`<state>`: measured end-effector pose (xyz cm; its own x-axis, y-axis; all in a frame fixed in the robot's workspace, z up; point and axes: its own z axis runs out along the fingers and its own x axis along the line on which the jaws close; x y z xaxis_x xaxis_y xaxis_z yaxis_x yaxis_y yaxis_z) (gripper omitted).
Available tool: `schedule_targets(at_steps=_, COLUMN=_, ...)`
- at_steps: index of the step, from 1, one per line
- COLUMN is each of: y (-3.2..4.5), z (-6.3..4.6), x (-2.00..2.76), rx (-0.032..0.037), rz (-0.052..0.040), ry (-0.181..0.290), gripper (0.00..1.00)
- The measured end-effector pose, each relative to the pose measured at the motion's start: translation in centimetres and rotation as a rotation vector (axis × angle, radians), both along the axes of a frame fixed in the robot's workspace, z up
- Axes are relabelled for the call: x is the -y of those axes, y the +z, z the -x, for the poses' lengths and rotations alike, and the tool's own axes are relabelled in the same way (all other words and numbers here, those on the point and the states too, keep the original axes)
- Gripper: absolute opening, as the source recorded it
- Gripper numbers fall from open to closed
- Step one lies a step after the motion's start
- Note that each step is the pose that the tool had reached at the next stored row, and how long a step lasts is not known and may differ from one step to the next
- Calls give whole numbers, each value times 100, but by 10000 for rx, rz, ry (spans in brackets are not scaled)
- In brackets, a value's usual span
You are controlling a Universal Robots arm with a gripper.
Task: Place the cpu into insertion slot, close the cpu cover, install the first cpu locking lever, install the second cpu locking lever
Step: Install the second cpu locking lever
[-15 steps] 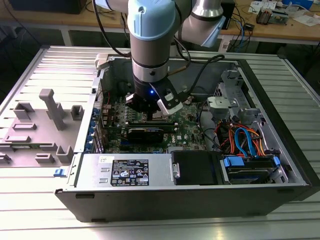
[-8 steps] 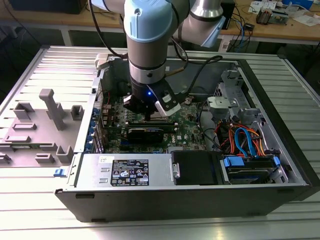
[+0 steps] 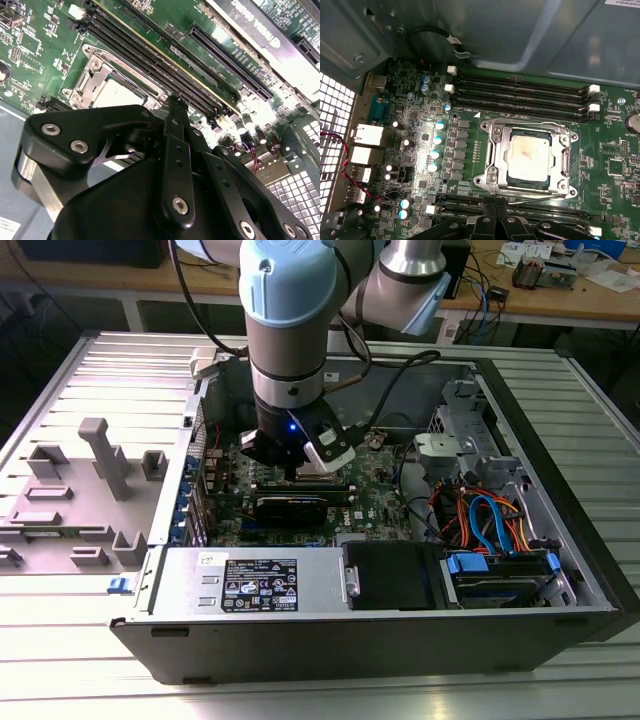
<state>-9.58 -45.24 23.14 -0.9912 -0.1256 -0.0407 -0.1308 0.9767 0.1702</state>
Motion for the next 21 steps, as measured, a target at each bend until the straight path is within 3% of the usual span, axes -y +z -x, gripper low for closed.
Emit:
schedule_targets(at_steps=18, y=-1, z=0, x=-1, rx=0, rz=40, ry=2, gripper=11)
schedule_targets(at_steps=21, y=-21, z=1, x=-1, rx=1, rz=13, ry=2, gripper=11)
